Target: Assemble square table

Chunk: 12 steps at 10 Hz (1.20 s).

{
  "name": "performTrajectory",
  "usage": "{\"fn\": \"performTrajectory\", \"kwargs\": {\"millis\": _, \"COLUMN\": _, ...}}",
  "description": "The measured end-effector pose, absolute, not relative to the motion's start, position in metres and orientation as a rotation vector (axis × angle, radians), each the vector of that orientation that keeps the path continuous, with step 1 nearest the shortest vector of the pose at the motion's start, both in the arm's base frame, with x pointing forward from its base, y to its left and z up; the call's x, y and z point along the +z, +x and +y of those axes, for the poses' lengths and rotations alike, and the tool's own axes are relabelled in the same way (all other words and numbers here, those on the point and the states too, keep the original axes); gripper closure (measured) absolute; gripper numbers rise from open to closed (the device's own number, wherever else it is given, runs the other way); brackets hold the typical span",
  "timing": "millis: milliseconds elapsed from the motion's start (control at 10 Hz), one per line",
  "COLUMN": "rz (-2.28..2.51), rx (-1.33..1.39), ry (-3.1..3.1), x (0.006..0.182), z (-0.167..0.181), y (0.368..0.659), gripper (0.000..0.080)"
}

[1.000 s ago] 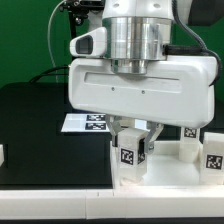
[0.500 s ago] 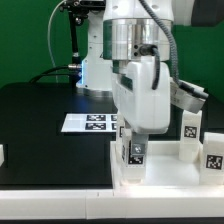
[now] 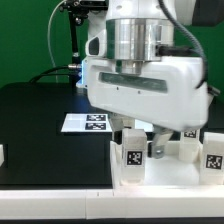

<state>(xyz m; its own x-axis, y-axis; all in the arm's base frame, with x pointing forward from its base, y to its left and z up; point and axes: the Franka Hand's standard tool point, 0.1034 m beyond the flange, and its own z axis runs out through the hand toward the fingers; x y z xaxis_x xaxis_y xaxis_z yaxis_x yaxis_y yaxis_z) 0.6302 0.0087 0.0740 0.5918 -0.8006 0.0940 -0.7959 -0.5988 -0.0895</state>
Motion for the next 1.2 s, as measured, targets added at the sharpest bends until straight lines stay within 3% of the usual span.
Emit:
{"fn": "performTrajectory", "kwargs": {"millis": 400, "rz": 0.874, "rx": -0.157, "ry": -3.011, "x": 0.073, "z": 0.016, "y": 0.625, "gripper": 0.0152}}
{"fn": "performTrajectory", "kwargs": {"millis": 700, "rz": 0.08, "rx": -0.18, "ry": -3.166, "x": 0.083, "z": -0.001, "y": 0.632, "gripper": 0.015}}
{"fn": "performTrajectory", "kwargs": {"millis": 1000, "rz": 0.109, "rx": -0.186, "ry": -3.166, "x": 0.082, "z": -0.003, "y": 0.631, "gripper": 0.0173}}
{"fn": "performTrajectory", "kwargs": {"millis": 1100, "rz": 0.145, "rx": -0.186, "ry": -3.162, "x": 0.082, "z": -0.003, "y": 0.631, "gripper": 0.035}}
{"fn": "performTrajectory", "kwargs": {"millis": 1200, "rz": 0.287, "rx": -0.187, "ry": -3.145, "x": 0.082, "z": -0.002, "y": 0.631, "gripper": 0.035}}
